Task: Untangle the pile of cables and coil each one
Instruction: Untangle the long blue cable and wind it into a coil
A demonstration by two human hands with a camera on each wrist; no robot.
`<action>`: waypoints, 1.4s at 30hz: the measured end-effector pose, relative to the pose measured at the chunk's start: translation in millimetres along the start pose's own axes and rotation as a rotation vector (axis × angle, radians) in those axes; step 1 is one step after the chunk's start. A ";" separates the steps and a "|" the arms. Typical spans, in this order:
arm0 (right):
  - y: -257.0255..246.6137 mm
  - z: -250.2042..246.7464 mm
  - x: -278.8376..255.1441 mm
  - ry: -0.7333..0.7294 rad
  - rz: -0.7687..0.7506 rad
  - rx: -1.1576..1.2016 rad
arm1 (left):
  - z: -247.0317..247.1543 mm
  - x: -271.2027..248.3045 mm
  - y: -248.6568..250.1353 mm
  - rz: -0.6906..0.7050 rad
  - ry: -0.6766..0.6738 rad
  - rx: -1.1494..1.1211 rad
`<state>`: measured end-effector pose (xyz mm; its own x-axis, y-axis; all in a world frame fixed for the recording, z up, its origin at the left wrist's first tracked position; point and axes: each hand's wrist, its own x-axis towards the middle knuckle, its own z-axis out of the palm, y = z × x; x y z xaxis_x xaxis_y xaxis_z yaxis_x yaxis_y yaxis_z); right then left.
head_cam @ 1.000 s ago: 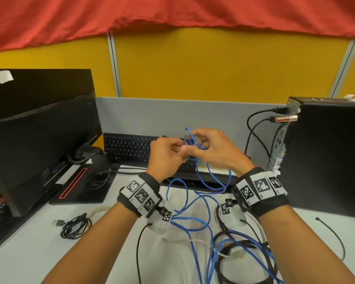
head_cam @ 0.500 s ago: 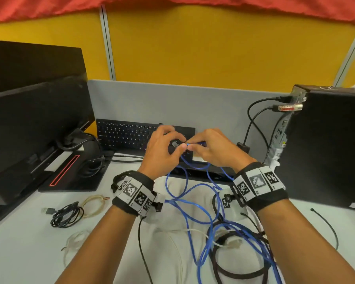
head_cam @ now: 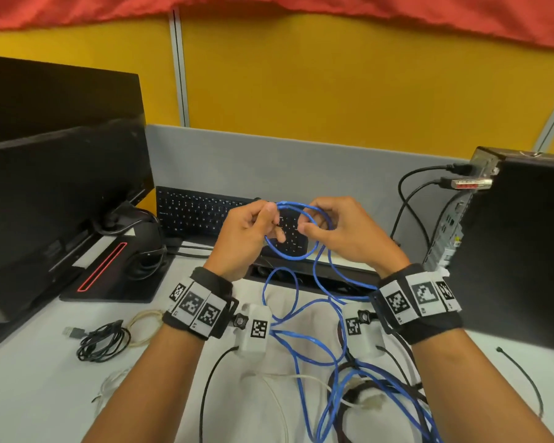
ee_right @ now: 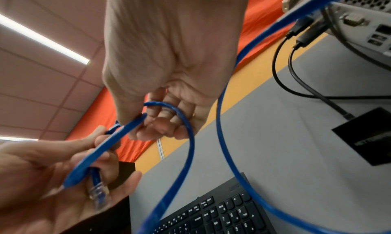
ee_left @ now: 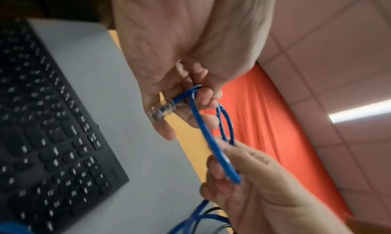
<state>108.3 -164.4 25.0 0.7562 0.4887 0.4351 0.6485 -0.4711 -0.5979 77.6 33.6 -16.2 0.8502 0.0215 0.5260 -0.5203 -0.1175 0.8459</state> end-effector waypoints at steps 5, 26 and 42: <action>0.3 3.6 1.2 0.000 0.060 0.219 | 5.0 3.9 2.0 -0.204 0.135 -0.281; -40.6 -25.9 -4.7 0.272 -0.243 -0.314 | -43.8 40.7 46.2 -0.141 0.131 0.715; 4.1 -3.2 -22.5 0.004 -0.219 -0.427 | -60.6 50.4 77.3 -0.389 0.274 0.100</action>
<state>94.2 -179.7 14.9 0.5975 0.6076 0.5234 0.7698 -0.6175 -0.1619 75.4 85.7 81.1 0.9207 0.3419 0.1881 -0.1467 -0.1435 0.9787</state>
